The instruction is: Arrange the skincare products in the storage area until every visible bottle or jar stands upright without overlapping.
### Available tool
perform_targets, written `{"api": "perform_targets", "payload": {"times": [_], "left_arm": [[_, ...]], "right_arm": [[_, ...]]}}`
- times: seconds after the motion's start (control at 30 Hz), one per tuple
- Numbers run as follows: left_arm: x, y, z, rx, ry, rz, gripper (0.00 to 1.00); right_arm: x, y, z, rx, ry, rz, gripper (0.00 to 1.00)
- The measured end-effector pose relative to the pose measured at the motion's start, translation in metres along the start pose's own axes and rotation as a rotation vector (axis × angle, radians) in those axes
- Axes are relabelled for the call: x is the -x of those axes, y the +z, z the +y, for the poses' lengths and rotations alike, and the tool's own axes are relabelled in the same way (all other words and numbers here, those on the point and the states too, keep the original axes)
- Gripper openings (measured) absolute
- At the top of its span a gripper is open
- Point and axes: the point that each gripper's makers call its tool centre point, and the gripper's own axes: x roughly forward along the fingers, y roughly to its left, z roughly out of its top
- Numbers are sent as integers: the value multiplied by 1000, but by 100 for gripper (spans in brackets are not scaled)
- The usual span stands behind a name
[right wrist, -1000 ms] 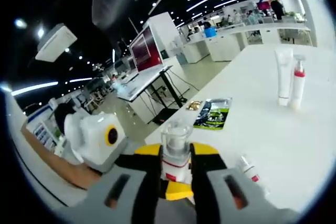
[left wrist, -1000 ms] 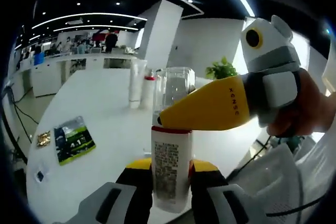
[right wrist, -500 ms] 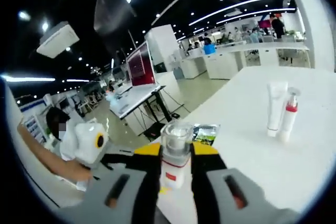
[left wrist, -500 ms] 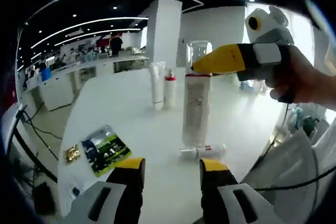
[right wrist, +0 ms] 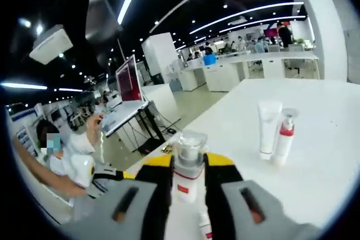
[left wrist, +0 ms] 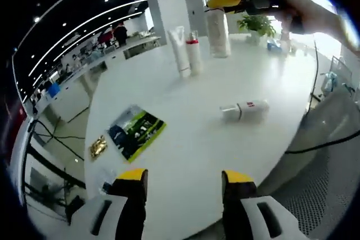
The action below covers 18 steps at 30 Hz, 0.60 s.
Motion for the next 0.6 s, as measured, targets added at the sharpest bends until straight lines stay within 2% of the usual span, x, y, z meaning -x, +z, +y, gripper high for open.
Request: {"api": "perform_targets", "payload": {"times": [0.03,0.07,0.1,0.13,0.17,0.2,0.23,0.27,0.3,0.37,0.43,0.5,0.6], "left_arm": [[-1,-8,0,19,-1,22,53],[-1,-17,9,7,25,94,51],[-1,-14,15,21,54,93,49],[-1,-1,15,53,47,27,47],[-1,2,15,73,42,7,45],[-1,-5,17,154,40,27,44],[-1,-14,23,174,66,73,43],[0,-20,25,194,79,95,42],[-2,-20,29,183,78,68,42],[-3,-25,28,227,70,87,41],[-4,-22,25,167,64,82,40],[-5,-26,21,117,54,109,36],[-6,-33,23,133,55,137,35]], "right_arm": [[-1,-1,-3,-1,-6,2,21],[-3,-2,-7,-1,-15,9,21],[-5,-3,-10,0,-20,13,21],[-8,-3,-14,1,-24,18,21],[-8,-4,-15,1,-26,21,21],[-12,-4,-21,12,-41,27,21],[-13,-4,-20,13,-44,30,21],[-15,-5,-22,15,-48,33,21],[-19,-6,-28,21,-59,38,21],[-25,-8,-33,31,-70,48,21],[-32,-12,-39,41,-79,62,21],[-40,-17,-46,47,-86,76,21],[-52,-23,-56,65,-109,94,21]]}}
